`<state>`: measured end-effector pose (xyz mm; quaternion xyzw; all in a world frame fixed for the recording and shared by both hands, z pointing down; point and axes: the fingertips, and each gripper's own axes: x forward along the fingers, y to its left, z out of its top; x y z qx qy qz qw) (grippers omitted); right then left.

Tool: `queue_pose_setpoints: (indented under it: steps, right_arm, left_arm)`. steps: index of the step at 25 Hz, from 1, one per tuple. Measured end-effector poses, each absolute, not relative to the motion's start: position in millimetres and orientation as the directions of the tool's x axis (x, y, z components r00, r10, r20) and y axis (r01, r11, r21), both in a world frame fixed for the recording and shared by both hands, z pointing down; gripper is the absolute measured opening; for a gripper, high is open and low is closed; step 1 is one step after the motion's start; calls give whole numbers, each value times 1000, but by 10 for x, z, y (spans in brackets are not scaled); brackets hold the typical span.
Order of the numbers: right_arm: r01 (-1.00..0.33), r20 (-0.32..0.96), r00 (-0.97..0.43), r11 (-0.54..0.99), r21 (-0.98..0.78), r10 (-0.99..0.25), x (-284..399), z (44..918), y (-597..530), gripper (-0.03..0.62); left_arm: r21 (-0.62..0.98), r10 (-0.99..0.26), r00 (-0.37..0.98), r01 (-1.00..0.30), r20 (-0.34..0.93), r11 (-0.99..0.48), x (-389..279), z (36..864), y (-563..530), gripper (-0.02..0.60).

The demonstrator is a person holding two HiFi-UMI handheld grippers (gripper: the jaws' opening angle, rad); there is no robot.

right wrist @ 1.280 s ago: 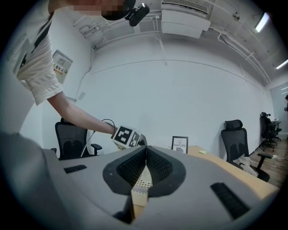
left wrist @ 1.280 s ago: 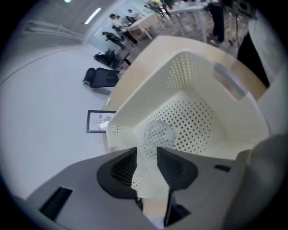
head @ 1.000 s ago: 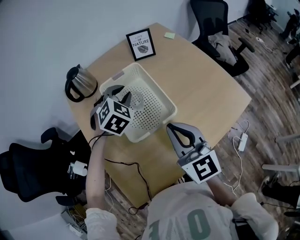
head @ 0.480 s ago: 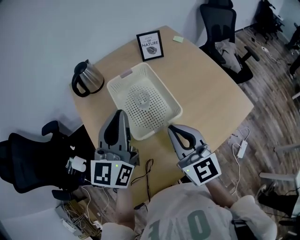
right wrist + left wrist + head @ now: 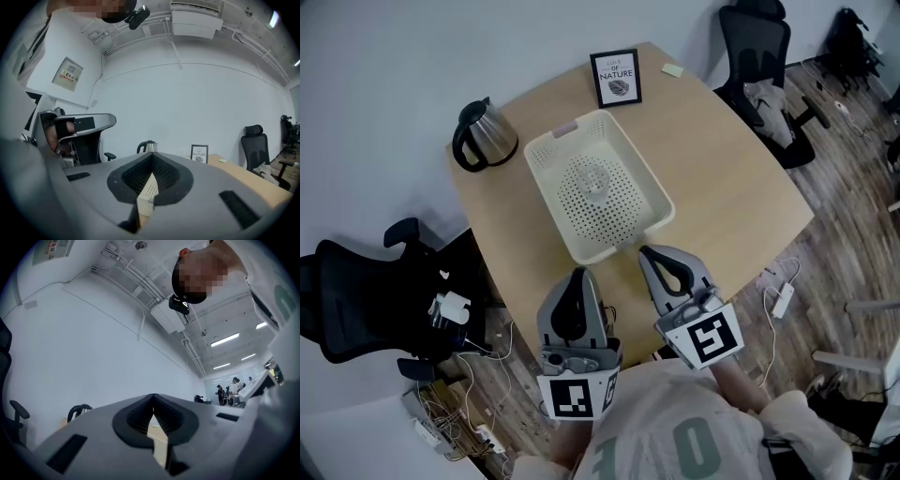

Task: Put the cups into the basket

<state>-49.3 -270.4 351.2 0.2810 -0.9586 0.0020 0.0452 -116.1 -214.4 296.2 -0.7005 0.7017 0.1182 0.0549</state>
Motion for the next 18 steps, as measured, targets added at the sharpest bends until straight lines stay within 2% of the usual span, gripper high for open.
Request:
queue_pose_setpoints:
  steps: [18]
  right_arm:
    - [-558, 72, -827, 830, 1, -557, -362, 3515, -2696, -2]
  left_arm:
    - [47, -980, -37, -999, -198, 28, -1229, 3076, -2084, 9]
